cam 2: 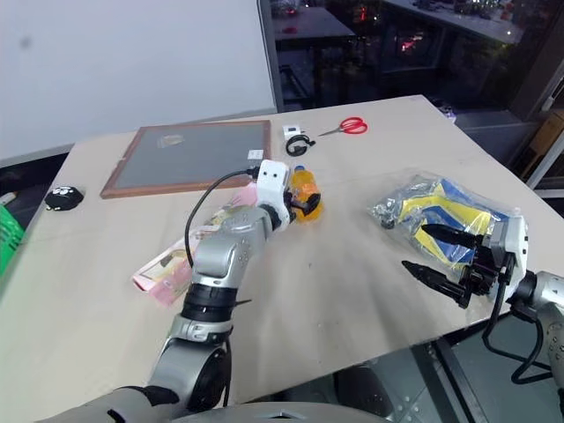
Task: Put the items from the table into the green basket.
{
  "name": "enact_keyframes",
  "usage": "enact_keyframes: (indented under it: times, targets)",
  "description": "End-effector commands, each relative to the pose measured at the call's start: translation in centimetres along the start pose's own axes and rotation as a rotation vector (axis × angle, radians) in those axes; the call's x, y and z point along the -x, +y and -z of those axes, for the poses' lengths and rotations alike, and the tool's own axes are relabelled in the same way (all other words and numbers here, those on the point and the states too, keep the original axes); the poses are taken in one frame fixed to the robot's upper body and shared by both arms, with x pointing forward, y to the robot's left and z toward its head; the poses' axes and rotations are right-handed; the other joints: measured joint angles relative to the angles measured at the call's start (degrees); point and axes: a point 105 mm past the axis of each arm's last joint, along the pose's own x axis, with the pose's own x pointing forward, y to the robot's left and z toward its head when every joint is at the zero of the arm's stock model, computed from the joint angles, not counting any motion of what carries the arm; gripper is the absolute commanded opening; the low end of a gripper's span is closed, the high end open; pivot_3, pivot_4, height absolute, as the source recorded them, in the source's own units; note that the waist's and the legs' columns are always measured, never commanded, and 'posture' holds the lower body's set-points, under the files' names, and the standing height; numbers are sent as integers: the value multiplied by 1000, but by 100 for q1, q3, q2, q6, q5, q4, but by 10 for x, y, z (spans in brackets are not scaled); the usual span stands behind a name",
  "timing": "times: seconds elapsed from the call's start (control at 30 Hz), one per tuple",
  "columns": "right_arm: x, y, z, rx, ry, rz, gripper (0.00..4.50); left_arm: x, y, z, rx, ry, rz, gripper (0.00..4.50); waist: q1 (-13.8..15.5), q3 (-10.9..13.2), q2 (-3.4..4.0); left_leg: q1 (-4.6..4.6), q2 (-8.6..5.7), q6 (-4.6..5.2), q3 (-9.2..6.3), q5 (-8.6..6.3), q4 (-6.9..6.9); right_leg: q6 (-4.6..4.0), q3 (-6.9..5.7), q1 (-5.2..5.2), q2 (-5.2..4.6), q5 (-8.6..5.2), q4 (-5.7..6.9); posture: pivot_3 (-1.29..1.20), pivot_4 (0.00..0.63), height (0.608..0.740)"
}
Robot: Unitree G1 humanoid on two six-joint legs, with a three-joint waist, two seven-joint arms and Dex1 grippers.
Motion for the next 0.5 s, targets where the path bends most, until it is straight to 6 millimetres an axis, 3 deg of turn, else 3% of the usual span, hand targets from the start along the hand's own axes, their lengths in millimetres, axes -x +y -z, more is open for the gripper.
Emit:
enact_keyframes:
  times: [0.03, 0.17, 0.5]
  targets:
    - [-1, -2, -7, 41, -25, -1, 4471, -4, 3, -8, -9, 41, -80, 4500, -3, 0, 1, 0, 0, 0, 0, 0, -1, 0, 0, 0, 0, 0, 0, -151, 0, 740]
    - [0, -2, -6, 45, -31, 3, 4471, -12, 9, 0, -83, 135, -162, 4500, -11, 0, 0, 1, -2, 0, -2, 0, -2, 0, -1, 0, 0, 0, 0, -158, 0, 740]
    - [4, -9, -8, 89, -37, 58, 4471, -21, 20, 33, -83, 334, -291, 4500, -54, 0, 1, 0, -4, -1, -4, 0, -2, 1, -2, -4, -1, 0, -1, -175, 0, 740]
